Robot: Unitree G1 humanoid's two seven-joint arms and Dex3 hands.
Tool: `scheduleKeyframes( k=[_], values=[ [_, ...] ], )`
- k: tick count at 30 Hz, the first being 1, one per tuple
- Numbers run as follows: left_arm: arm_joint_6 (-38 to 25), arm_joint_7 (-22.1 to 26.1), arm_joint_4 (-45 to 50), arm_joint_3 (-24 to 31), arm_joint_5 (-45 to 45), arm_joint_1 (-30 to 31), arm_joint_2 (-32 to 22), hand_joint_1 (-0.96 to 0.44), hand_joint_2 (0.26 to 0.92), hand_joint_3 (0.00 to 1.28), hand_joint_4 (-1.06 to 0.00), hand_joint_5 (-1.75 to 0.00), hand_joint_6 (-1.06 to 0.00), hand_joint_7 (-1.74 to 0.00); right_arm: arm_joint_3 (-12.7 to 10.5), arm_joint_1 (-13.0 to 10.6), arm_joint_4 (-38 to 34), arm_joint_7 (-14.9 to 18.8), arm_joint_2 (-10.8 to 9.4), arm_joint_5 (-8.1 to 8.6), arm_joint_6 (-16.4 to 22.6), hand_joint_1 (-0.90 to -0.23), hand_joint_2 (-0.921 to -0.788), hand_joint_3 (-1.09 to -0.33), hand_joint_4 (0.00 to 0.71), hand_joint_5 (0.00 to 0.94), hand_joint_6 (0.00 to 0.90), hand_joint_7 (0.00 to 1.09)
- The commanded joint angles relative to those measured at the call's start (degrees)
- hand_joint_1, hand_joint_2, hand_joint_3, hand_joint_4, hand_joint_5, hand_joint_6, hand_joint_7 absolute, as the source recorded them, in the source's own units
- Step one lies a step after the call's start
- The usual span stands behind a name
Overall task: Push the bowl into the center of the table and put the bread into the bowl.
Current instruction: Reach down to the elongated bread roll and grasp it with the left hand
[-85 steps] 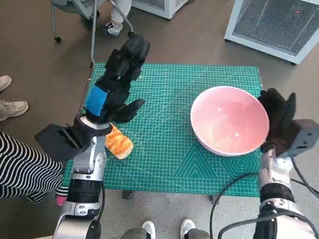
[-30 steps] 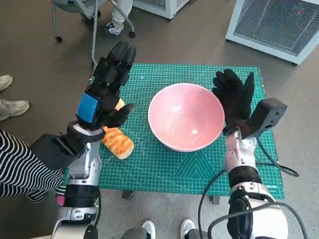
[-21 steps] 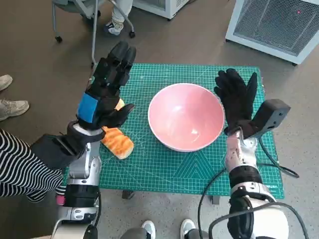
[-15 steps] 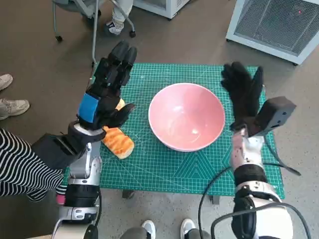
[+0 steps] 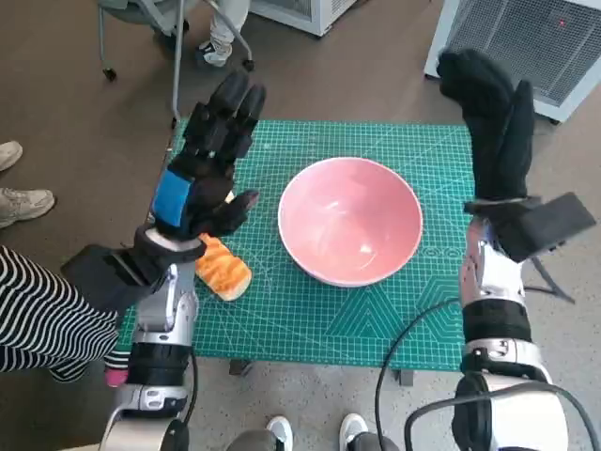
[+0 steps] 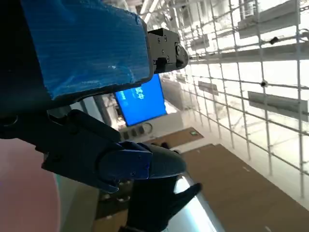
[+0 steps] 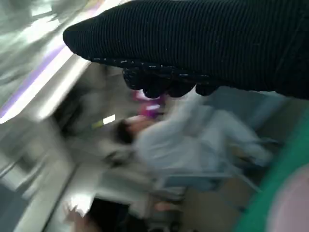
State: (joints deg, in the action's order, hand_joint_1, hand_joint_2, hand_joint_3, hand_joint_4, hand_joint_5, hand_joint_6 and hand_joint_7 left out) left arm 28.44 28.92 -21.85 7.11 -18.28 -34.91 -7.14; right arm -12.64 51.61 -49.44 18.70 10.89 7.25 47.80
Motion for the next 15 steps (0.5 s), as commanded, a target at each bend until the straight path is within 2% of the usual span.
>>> scheduleKeyframes(
  k=[1,8,12,15],
  values=[
    [-0.9,0.7,0.5,-0.4,-0.7,-2.4,0.0,-0.73,0.921,0.35,-0.1,-0.01,0.0,-0.3,2.0,-4.7,8.1,1.5,-0.5,1.55,-1.6,-0.807,-0.921,-0.831,0.167,0.017,0.012,0.55],
    [-2.1,1.6,1.0,-0.2,-1.2,-4.2,-0.1,-0.75,0.921,0.35,-0.1,0.0,0.0,-0.31,4.1,-7.8,16.7,2.7,-0.1,2.6,-4.1,-0.831,-0.921,-0.824,0.176,0.017,0.001,0.59],
    [-1.9,2.1,0.3,0.0,-1.2,-5.4,-0.4,-0.76,0.921,0.35,-0.1,0.0,0.0,-0.31,5.2,-9.1,20.1,2.4,0.2,1.76,-5.6,-0.839,-0.921,-0.812,0.175,0.016,0.0,0.59],
    [-1.8,2.8,0.0,0.3,-1.3,-6.0,-0.7,-0.76,0.921,0.34,-0.1,0.0,0.0,-0.31,5.9,-10.0,22.3,1.6,0.5,0.25,-6.2,-0.845,-0.921,-0.809,0.174,0.014,-0.001,0.59]
  ],
)
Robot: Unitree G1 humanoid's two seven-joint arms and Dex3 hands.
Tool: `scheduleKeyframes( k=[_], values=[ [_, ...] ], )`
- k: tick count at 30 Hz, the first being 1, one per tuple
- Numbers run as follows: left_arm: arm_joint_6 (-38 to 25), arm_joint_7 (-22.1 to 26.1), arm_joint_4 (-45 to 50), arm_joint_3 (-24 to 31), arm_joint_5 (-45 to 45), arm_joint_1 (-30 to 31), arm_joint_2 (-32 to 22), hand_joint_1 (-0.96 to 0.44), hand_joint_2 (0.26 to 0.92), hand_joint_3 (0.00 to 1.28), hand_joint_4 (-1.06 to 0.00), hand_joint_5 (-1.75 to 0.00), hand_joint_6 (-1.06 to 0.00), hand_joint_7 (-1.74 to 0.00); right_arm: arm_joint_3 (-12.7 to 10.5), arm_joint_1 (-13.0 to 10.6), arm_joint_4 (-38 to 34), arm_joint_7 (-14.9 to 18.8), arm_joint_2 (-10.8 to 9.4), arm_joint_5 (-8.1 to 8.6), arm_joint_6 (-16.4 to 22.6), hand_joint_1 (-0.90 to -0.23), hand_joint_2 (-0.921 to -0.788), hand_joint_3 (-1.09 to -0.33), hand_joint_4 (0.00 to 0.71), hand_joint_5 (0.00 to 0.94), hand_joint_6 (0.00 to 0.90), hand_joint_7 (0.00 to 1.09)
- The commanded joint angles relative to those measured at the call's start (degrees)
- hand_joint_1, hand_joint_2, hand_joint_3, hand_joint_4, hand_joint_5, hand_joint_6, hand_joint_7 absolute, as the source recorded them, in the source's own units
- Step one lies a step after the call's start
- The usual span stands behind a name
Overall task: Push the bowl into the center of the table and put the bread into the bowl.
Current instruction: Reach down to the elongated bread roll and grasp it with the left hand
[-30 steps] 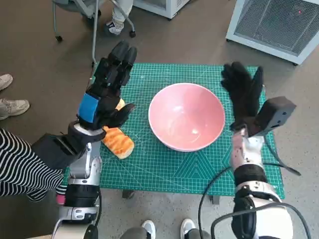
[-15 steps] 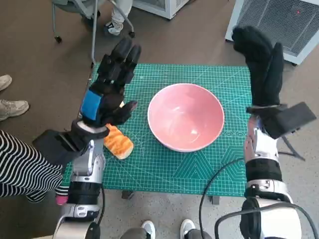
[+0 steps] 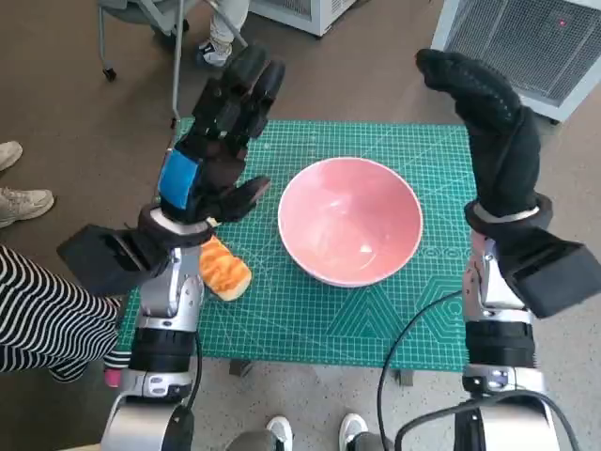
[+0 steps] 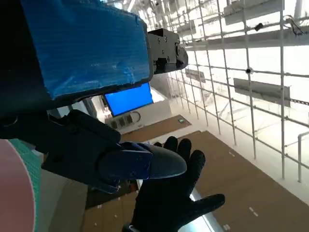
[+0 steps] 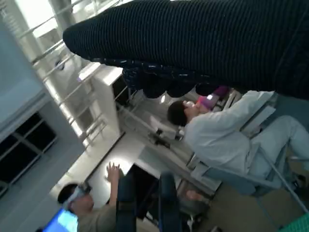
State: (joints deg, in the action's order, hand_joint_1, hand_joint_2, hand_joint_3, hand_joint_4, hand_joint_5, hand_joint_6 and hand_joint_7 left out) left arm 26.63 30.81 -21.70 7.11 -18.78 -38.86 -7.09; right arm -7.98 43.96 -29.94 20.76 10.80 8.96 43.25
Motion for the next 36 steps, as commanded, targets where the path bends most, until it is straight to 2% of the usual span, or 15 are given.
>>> scheduleKeyframes(
  k=[1,7,13,17,23,24,27,30,33,36],
  values=[
    [0.0,1.1,-0.2,0.4,-0.9,-2.2,-0.9,-0.76,0.921,0.33,-0.1,0.0,0.0,-0.31,1.4,-2.5,3.4,-0.7,0.6,-1.93,-1.8,-0.849,-0.921,-0.808,0.173,0.013,-0.001,0.59],
    [0.1,2.2,-0.3,0.9,-0.7,-2.8,-2.1,-0.77,0.921,0.3,-0.1,0.0,0.0,-0.32,1.9,-2.7,4.6,-1.8,1.4,-3.68,-2.6,-0.864,-0.921,-0.804,0.172,0.011,-0.001,0.6],
    [3.2,3.8,-1.8,1.3,1.6,-2.8,-5.8,-0.72,0.921,0.23,-0.1,0.0,0.0,-0.31,1.9,-2.7,4.7,-2.8,1.4,-3.9,-3.2,-0.865,-0.921,-0.802,0.173,0.011,-0.001,0.6],
    [7.6,4.1,-4.4,1.0,7.7,-3.6,-12.0,-0.67,0.921,0.14,-0.1,0.0,0.0,-0.31,1.9,-2.9,4.7,-3.3,1.4,-3.54,-3.4,-0.86,-0.921,-0.8,0.175,0.011,-0.001,0.6],
    [10.6,3.3,-4.5,-1.2,20.1,-3.3,-22.8,-0.6,0.857,0.05,-0.1,0.0,0.0,-0.32,1.5,-3.5,5.1,-3.4,1.4,-2.41,-4.3,-0.852,-0.921,-0.795,0.177,0.011,-0.001,0.6],
    [9.2,4.7,-3.3,-2.2,22.0,-2.7,-25.1,-0.59,0.85,0.04,-0.1,0.0,0.0,-0.32,1.4,-3.5,5.1,-3.4,1.5,-2.2,-4.4,-0.851,-0.921,-0.794,0.177,0.011,-0.001,0.6],
    [4.0,9.1,0.4,-4.8,25.3,-1.6,-30.4,-0.46,0.769,0.02,-0.04,0.0,0.0,-0.28,1.3,-3.7,5.4,-3.4,1.6,-1.9,-4.8,-0.846,-0.921,-0.785,0.177,0.011,-0.001,0.6],
    [-4.4,14.5,5.4,-7.3,26.7,-0.7,-34.6,-0.2,0.709,0.01,-0.01,0.0,0.0,-0.18,1.4,-3.9,5.8,-3.7,1.6,-2.14,-4.9,-0.842,-0.921,-0.776,0.178,0.01,-0.001,0.6],
    [-11.5,17.6,10.1,-8.7,27.3,0.9,-36.9,-0.04,0.694,0.01,0.0,0.0,-0.01,-0.16,1.5,-3.9,6.1,-3.8,1.7,-2.36,-5.1,-0.84,-0.921,-0.772,0.179,0.01,-0.001,0.61],
    [-14.3,17.9,12.7,-9.4,28.1,3.0,-38.0,0.03,0.689,0.01,0.0,0.0,-0.03,-0.15,1.5,-3.9,6.3,-3.9,1.8,-2.43,-5.3,-0.839,-0.921,-0.771,0.18,0.01,-0.001,0.61]
  ],
)
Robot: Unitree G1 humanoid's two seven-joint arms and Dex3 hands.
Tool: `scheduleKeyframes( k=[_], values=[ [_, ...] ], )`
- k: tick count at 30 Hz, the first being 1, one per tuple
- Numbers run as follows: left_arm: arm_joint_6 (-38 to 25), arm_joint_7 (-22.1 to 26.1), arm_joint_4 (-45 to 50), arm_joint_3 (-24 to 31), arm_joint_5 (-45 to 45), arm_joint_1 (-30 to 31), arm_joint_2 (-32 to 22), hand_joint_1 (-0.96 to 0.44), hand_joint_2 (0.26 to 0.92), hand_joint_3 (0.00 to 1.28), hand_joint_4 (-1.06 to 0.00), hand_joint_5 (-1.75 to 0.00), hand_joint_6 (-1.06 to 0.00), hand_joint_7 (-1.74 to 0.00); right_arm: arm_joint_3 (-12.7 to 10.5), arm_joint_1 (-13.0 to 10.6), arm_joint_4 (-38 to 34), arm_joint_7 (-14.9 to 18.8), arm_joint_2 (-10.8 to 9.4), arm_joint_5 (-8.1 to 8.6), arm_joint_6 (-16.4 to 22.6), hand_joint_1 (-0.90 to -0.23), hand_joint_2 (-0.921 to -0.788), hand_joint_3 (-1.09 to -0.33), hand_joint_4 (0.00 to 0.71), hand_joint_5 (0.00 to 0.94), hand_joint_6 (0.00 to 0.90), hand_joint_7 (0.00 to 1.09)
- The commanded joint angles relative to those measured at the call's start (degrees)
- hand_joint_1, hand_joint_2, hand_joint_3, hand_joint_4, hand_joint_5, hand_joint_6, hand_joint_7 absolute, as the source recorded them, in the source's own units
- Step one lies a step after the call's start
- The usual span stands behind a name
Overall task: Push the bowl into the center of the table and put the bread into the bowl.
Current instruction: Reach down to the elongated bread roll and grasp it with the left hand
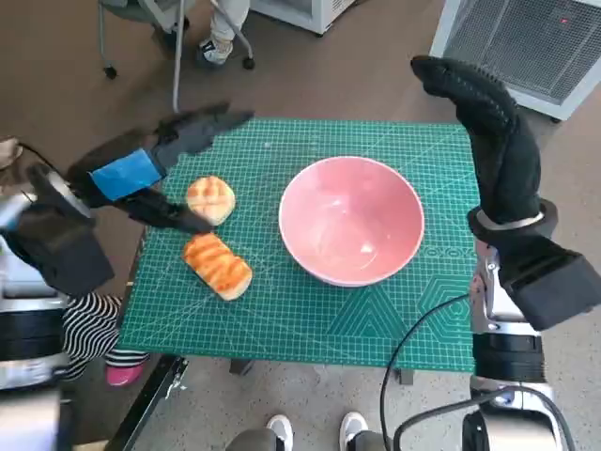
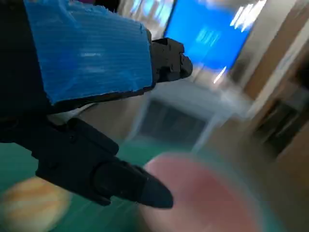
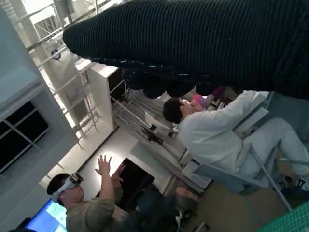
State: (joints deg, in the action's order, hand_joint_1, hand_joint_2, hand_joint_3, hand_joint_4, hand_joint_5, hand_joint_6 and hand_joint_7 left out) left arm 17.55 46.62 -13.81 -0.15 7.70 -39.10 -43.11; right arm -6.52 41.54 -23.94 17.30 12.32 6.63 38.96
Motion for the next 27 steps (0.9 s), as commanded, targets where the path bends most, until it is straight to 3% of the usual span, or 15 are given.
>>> scheduleKeyframes(
  k=[1,13,27],
  values=[
    [-5.7,2.1,5.4,-2.2,1.8,3.8,-2.2,0.06,0.687,0.01,0.0,0.0,-0.05,-0.15,0.0,-1.5,0.4,-0.4,0.3,-0.14,-1.0,-0.839,-0.921,-0.771,0.181,0.01,-0.001,0.6],
    [-7.0,1.1,7.3,-5.3,5.6,6.8,-3.2,0.09,0.684,0.01,0.0,0.0,-0.14,-0.09,0.0,-0.7,-1.1,-0.2,0.5,-0.01,-0.3,-0.838,-0.921,-0.769,0.182,0.01,-0.001,0.6],
    [-5.2,-0.9,-0.6,-11.6,10.7,5.2,-0.1,0.08,0.685,0.01,-0.01,0.0,-0.18,-0.06,0.0,-0.4,-2.6,0.3,0.3,0.78,0.5,-0.838,-0.921,-0.769,0.183,0.008,-0.001,0.6]
  ],
)
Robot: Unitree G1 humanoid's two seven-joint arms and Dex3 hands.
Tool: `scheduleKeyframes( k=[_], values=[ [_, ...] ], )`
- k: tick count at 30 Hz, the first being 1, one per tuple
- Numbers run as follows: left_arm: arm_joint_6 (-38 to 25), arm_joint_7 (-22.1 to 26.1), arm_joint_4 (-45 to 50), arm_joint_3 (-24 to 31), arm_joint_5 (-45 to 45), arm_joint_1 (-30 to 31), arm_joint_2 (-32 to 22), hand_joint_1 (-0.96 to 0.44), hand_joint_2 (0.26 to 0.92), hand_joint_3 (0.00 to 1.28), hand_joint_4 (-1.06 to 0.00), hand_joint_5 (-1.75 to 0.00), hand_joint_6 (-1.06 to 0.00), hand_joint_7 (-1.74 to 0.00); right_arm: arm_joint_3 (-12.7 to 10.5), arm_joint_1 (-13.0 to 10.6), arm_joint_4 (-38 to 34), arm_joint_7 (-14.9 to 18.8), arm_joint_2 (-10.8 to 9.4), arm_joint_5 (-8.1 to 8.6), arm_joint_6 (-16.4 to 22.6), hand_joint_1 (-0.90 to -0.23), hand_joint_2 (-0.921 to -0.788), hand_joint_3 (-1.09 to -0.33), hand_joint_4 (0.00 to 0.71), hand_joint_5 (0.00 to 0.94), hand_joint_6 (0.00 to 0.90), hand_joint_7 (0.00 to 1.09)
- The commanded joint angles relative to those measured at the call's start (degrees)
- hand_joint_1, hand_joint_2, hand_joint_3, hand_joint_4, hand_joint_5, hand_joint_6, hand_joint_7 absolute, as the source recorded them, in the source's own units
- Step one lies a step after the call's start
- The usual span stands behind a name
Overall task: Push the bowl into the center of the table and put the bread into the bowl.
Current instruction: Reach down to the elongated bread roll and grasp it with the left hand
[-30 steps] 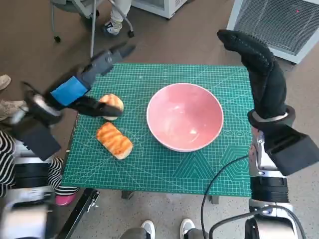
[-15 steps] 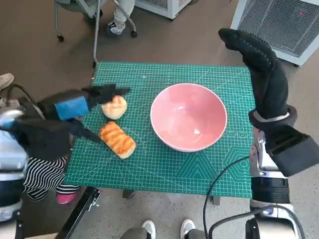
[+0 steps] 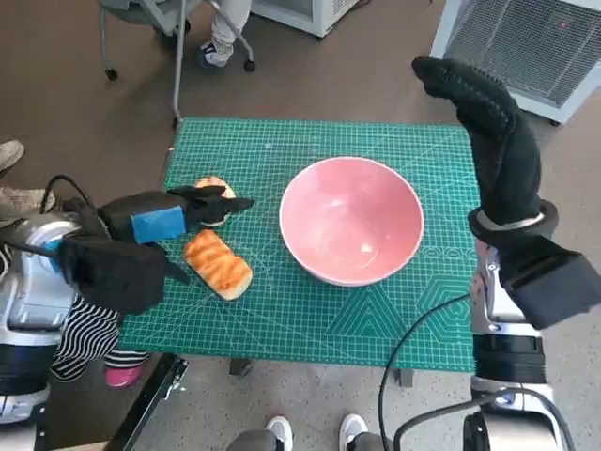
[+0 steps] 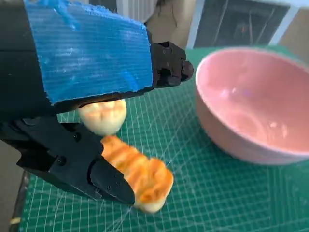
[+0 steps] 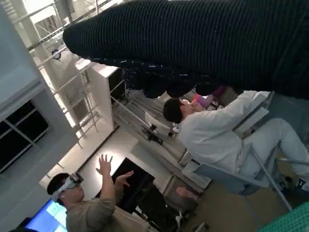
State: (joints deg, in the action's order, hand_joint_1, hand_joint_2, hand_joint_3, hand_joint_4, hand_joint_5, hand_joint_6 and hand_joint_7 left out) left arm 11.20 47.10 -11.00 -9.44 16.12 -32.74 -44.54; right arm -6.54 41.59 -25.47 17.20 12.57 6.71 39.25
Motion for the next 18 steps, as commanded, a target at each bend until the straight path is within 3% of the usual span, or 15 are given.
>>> scheduleKeyframes(
  k=[1,18],
  values=[
    [1.5,-1.8,-4.5,-2.9,2.9,-1.6,1.7,0.08,0.684,0.01,-0.01,-0.01,-0.18,-0.06,0.0,-0.4,-1.2,0.5,0.0,0.75,0.2,-0.838,-0.921,-0.769,0.183,0.008,-0.001,0.6],
    [4.3,-8.8,-23.5,-10.9,12.3,-8.4,7.9,0.08,0.719,0.02,-0.07,-0.01,-0.26,-0.05,0.0,-1.4,0.1,0.9,0.1,2.05,-0.3,-0.836,-0.921,-0.764,0.186,0.008,0.001,0.61]
  ],
)
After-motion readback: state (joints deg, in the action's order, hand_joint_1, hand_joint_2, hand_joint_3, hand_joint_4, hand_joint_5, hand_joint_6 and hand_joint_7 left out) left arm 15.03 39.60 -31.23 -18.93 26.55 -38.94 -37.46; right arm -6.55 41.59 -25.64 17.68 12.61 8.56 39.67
